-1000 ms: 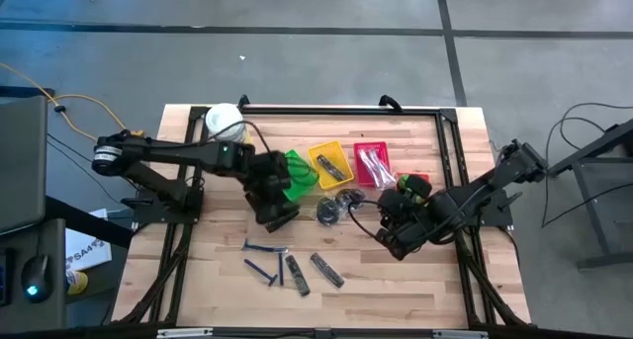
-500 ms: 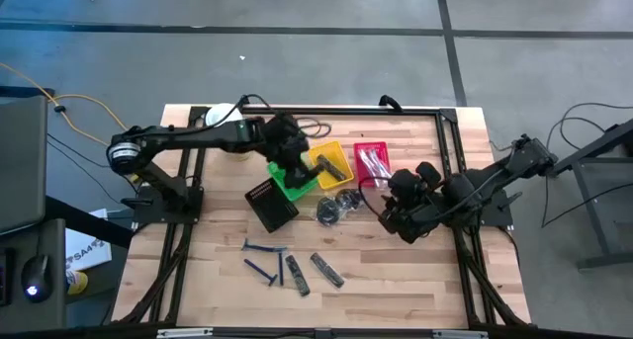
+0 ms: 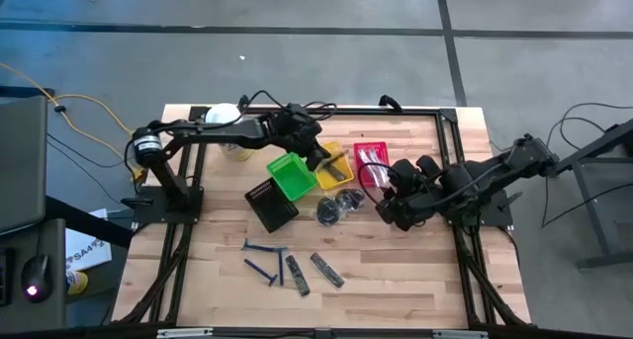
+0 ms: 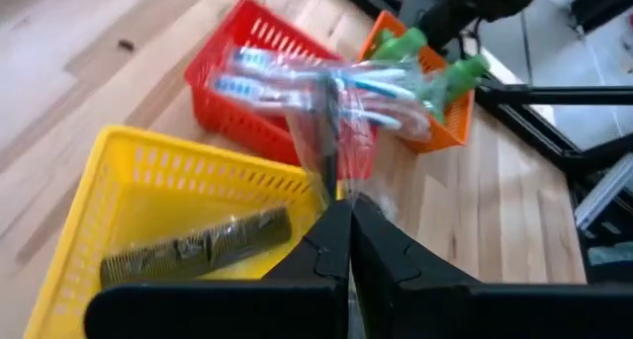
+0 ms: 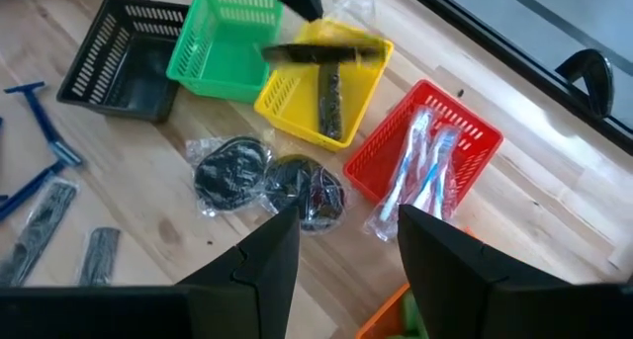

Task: Pick & Place Travel size toiletries
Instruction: Put the black hair comb into the yellow bin

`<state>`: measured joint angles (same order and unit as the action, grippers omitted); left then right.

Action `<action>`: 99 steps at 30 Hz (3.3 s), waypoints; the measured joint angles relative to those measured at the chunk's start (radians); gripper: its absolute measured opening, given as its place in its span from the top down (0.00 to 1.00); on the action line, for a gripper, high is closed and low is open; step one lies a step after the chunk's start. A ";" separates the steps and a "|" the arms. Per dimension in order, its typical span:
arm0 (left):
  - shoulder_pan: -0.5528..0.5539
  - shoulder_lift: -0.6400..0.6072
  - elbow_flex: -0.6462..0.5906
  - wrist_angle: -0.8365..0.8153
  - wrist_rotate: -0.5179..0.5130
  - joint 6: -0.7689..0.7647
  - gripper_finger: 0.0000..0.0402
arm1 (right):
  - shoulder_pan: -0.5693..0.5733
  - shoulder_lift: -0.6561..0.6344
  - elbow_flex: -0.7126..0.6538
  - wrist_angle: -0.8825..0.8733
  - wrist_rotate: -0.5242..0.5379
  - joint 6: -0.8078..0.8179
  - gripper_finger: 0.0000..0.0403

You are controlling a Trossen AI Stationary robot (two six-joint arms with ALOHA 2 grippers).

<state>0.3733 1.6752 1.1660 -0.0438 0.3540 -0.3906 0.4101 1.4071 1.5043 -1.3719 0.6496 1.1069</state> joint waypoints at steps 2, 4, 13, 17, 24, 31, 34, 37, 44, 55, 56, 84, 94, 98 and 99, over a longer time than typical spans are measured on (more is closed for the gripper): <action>0.000 0.015 0.000 0.005 -0.018 -0.007 1.00 | -0.008 0.000 0.000 0.000 0.000 0.000 0.59; 0.000 0.030 0.000 0.005 -0.053 -0.009 1.00 | -0.011 0.000 0.000 0.000 0.000 0.003 0.59; 0.009 0.058 0.000 0.050 -0.077 -0.004 1.00 | -0.020 0.000 0.000 0.001 -0.001 0.023 0.59; 0.008 0.060 0.000 0.044 -0.077 0.006 0.95 | -0.020 0.000 0.000 0.004 -0.002 0.030 0.59; 0.008 0.060 0.000 0.005 -0.078 0.043 0.70 | -0.020 0.000 0.000 0.003 -0.002 0.057 0.59; 0.015 0.060 0.000 -0.033 -0.075 0.093 0.55 | -0.036 0.000 0.000 0.000 -0.002 0.078 0.59; 0.034 0.039 0.000 -0.113 -0.035 0.100 0.54 | -0.056 0.000 0.000 0.003 -0.004 0.078 0.59; 0.042 0.010 0.001 -0.239 -0.003 0.158 0.54 | -0.077 0.000 0.000 0.003 -0.020 0.066 0.59; -0.005 -0.070 0.000 -0.518 -0.035 0.277 0.54 | -0.108 0.001 0.000 0.005 -0.031 -0.019 0.59; -0.327 -0.136 0.000 -0.592 -0.145 0.060 0.54 | -0.124 0.001 0.000 0.006 -0.047 -0.221 0.59; -0.359 -0.132 0.000 -0.587 -0.158 0.006 0.54 | -0.124 0.001 0.000 0.005 -0.046 -0.222 0.59; -0.800 0.077 0.004 -0.470 -0.285 0.593 0.54 | -0.113 0.001 0.000 0.137 -0.131 -0.418 0.59; -0.799 0.125 0.001 -0.474 -0.296 0.718 0.54 | -0.107 0.001 0.000 0.165 -0.134 -0.351 0.59; -0.799 0.140 0.000 -0.470 -0.303 0.737 0.54 | -0.102 0.001 0.000 0.185 -0.136 -0.344 0.59; -0.799 0.139 0.000 -0.476 -0.308 0.747 0.54 | -0.102 0.001 0.000 0.190 -0.136 -0.343 0.59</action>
<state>-0.4255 1.8137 1.1660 -0.5200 0.0460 0.3568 0.3080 1.4078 1.5043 -1.1816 0.5132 0.7637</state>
